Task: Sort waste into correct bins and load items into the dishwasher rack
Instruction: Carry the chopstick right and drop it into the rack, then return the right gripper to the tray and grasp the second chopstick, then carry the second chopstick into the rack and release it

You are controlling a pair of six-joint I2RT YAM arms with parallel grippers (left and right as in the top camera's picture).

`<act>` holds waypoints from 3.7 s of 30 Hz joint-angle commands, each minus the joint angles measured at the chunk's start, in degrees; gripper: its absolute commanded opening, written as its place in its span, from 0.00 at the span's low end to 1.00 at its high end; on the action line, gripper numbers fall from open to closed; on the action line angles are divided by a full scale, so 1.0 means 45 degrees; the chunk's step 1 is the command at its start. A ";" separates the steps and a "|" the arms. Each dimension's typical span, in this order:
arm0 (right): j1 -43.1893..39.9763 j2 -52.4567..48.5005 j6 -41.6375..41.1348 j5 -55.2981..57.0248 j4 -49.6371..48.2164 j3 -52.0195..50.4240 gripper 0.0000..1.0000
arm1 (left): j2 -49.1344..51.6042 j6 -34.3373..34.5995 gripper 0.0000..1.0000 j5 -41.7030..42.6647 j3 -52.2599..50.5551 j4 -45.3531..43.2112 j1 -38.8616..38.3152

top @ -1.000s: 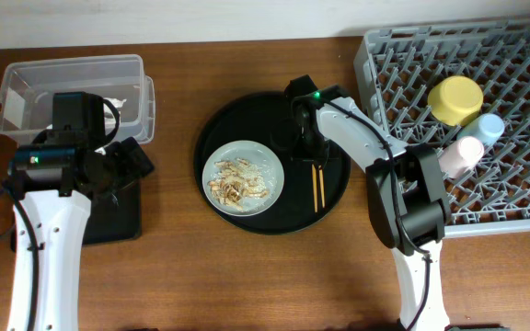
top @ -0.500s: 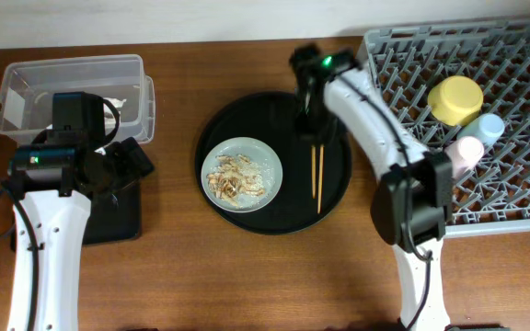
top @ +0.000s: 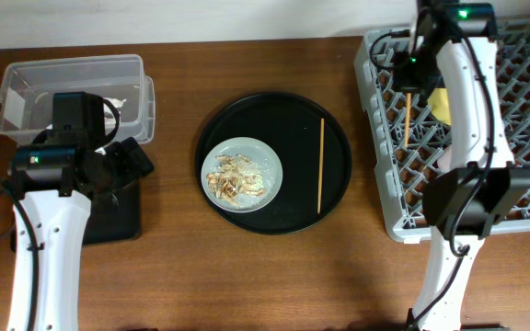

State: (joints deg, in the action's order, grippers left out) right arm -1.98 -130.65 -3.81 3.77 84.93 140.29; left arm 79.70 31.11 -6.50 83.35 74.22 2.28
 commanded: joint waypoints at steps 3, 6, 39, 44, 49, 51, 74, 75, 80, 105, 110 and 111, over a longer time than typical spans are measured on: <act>-0.0151 0.0141 0.1331 -0.0359 -0.0709 -0.0758 0.04 | -0.0170 0.0126 0.99 -0.0189 0.0015 0.0005 0.0053; -0.0151 0.0131 0.1851 -0.1044 -0.1326 -0.1491 0.04 | -0.0170 0.0126 0.99 -0.0189 0.0015 0.0005 0.0053; 0.3478 0.0753 -0.2958 -0.0850 0.0034 -0.2968 0.37 | -0.0170 0.0126 0.99 -0.0189 0.0015 0.0005 0.0053; 0.4770 0.0753 -0.3895 -0.0243 -0.1851 -0.5440 0.40 | -0.0170 0.0126 0.99 -0.0189 0.0015 0.0005 0.0053; 0.5105 0.0753 -0.4750 -0.0253 -0.3546 -0.7587 0.39 | -0.0170 0.0126 0.99 -0.0189 0.0015 0.0005 0.0053; 0.5105 0.0748 -0.4741 -0.0248 -0.3803 -0.7873 0.39 | -0.0170 0.0126 0.99 -0.0189 0.0015 0.0010 0.0053; 0.4294 0.0981 -0.3944 -0.0185 -0.3128 -0.6732 0.04 | -0.0170 0.0126 0.99 -0.0189 0.0015 0.0005 0.0053; 0.4051 0.1025 -0.3638 0.0010 -0.2521 -0.5780 0.04 | -0.0170 0.0126 0.99 -0.0189 0.0015 0.0005 0.0053; 0.2667 0.1030 -0.1758 0.1263 -0.0675 -0.1729 0.04 | -0.0170 0.0126 0.99 -0.0189 0.0015 0.0005 0.0053; 0.0607 0.0495 0.1739 0.0437 -0.3147 -0.3774 0.27 | -0.0170 0.0126 0.99 -0.0189 0.0015 0.0005 0.0053; 0.0617 0.0656 0.1739 -0.1860 -0.2123 -0.3769 0.25 | -0.0170 0.0126 0.99 -0.0189 0.0015 0.0005 0.0053; 0.0617 0.0772 0.1588 -0.2584 -0.1875 -0.3764 0.25 | -0.0170 0.0126 0.99 -0.0189 0.0015 0.0005 0.0053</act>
State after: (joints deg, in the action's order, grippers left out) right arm 1.15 -127.90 4.45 0.84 74.94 123.55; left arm 79.70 31.11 -6.50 83.37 74.22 2.28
